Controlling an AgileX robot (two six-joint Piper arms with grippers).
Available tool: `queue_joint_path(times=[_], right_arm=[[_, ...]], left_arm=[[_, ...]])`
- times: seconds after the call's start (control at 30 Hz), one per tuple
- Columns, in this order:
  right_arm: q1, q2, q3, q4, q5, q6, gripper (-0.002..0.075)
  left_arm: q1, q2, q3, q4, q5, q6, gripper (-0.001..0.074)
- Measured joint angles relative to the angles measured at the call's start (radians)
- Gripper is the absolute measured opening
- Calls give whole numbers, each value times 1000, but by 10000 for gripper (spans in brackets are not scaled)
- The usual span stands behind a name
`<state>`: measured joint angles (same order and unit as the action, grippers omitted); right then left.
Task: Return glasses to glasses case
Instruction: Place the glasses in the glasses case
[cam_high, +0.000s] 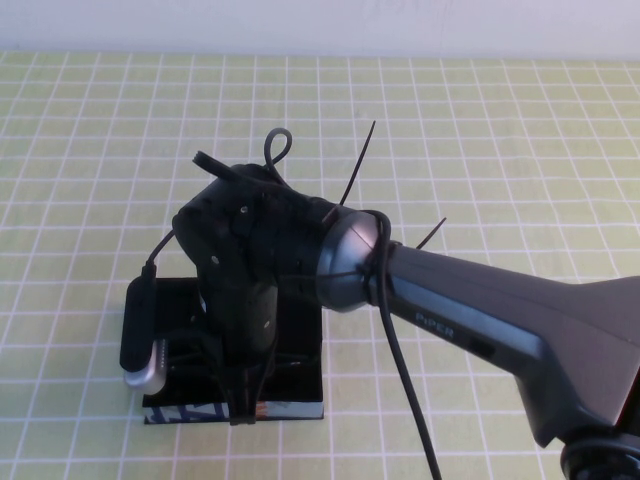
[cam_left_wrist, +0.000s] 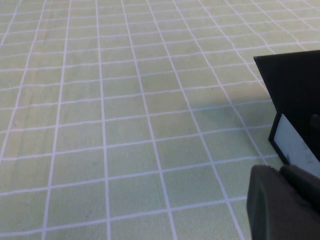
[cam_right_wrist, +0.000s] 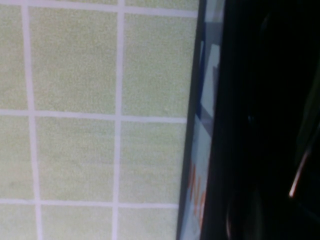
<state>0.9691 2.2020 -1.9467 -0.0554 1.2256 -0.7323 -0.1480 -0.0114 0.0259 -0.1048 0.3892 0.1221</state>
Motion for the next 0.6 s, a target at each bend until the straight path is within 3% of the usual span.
queue_joint_path(times=[0.4,0.6], right_arm=[[0,0,0,-2,0,0,42],[0,0,0,-2,0,2,112]], left_arm=[[0,0,0,0,0,0,-2],[0,0,0,0,0,0,-2]])
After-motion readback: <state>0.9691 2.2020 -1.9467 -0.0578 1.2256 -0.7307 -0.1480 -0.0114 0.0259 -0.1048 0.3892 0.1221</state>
